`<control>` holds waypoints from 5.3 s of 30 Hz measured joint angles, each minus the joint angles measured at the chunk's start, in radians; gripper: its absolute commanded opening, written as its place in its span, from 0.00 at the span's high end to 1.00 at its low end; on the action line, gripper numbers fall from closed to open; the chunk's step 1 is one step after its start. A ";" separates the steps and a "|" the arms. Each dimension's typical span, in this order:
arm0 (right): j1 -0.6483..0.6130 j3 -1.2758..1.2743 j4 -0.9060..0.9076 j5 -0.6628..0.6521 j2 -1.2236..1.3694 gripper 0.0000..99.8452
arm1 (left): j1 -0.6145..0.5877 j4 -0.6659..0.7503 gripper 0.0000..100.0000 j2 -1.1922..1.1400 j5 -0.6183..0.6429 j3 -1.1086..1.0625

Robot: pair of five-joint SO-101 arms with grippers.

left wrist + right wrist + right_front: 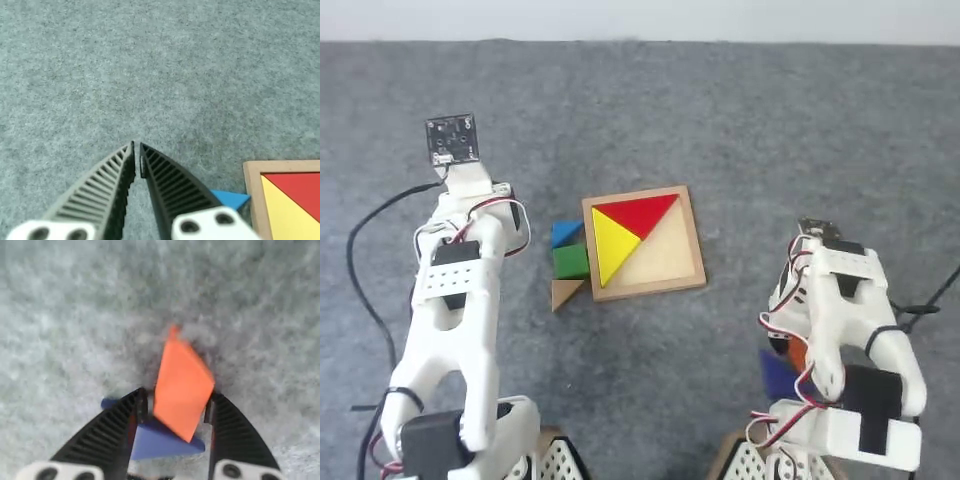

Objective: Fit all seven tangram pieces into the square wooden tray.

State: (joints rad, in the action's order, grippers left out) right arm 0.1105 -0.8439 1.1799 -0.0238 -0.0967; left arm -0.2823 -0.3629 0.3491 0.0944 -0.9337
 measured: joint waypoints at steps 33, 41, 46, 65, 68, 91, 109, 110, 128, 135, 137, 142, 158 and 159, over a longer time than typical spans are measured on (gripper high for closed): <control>0.025 0.086 0.038 0.002 0.049 0.99 | 0.000 0.000 0.98 0.000 0.000 0.000; 0.014 0.292 0.216 -0.002 0.058 0.99 | 0.000 0.000 0.98 0.000 0.000 0.000; 0.017 0.416 0.304 -0.002 0.058 0.99 | 0.000 0.000 0.98 0.000 0.000 0.000; -0.522 0.690 0.041 0.000 0.115 0.99 | 0.000 0.000 0.98 0.000 0.000 0.000; -0.545 0.690 -0.051 0.000 0.212 0.99 | 0.000 0.000 0.98 0.000 0.000 0.000; -0.565 1.123 0.051 0.117 0.666 0.74 | 0.000 0.000 0.98 0.000 0.000 0.000; -0.565 1.148 0.074 0.055 0.677 0.74 | 0.000 0.000 0.98 0.000 0.000 0.000; -0.565 1.168 0.084 0.054 0.677 0.74 | 0.000 0.000 0.98 0.000 0.000 0.000; -0.597 1.264 0.169 0.021 0.681 0.74 | 0.000 0.000 0.98 0.000 0.000 0.000; -0.608 1.275 0.097 0.017 0.793 0.74 | 0.000 0.000 0.98 0.000 0.000 0.000; -0.597 1.286 0.094 0.015 0.802 0.74 | 0.000 0.000 0.98 0.000 0.000 0.000; -0.585 1.286 0.087 -0.008 0.802 0.74 | 0.000 0.000 0.98 0.000 0.000 0.000; -0.525 1.287 0.160 -0.075 0.779 0.74 | 0.000 0.000 0.98 0.000 0.000 0.000; -0.519 1.287 0.172 -0.075 0.767 0.74 | 0.000 0.000 0.98 0.000 0.000 0.000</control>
State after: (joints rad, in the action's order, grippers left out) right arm -0.4081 0.4434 1.3518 -0.0990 0.6705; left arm -0.2823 -0.3629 0.3491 0.0944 -0.9337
